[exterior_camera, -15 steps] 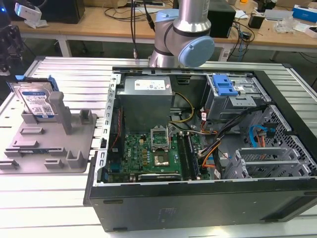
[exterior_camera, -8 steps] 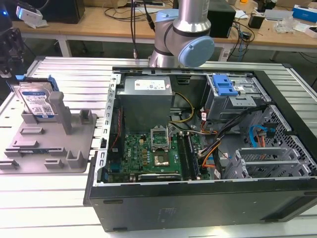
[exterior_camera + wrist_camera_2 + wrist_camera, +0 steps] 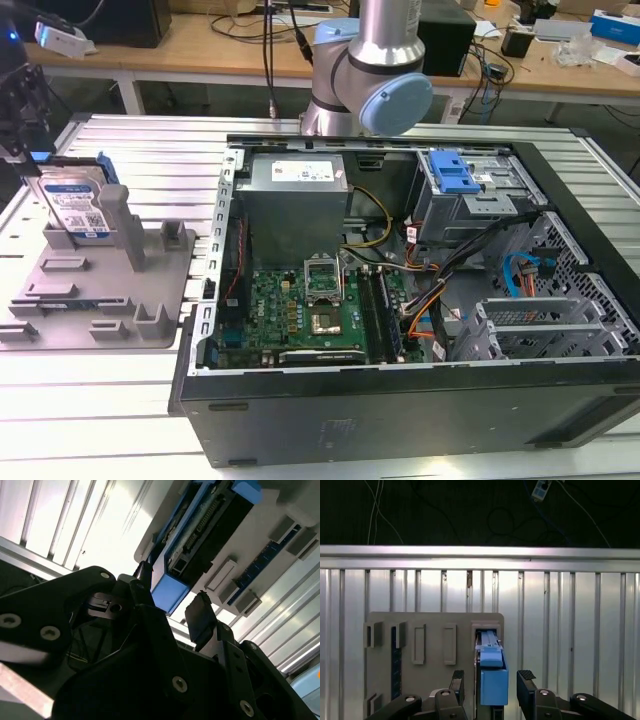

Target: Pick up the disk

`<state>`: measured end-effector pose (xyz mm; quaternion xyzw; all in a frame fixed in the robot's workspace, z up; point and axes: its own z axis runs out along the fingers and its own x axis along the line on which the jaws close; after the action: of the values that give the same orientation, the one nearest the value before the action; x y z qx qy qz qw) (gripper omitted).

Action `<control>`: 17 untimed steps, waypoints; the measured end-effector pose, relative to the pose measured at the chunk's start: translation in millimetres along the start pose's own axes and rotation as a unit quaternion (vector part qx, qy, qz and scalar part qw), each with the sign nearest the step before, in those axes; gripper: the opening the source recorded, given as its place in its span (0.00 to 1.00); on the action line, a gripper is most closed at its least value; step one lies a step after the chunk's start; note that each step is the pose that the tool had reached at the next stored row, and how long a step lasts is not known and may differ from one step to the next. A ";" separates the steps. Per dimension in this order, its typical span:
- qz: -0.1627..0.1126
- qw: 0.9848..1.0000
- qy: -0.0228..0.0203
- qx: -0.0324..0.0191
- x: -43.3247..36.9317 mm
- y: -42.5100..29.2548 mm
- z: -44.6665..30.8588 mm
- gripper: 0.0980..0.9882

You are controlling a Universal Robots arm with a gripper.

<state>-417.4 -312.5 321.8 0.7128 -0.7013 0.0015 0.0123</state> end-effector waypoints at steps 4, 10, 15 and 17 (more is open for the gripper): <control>-0.001 1.000 0.000 0.000 -0.1 0.0 3.8 0.50; -0.002 1.000 0.000 0.000 -0.3 -0.2 12.2 0.50; -0.003 1.000 0.000 0.000 -0.3 -0.2 16.1 0.50; -0.003 1.000 0.000 0.000 -0.4 -0.2 17.3 0.50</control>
<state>-417.5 -312.5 304.5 0.7147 -0.6993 0.0015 0.0124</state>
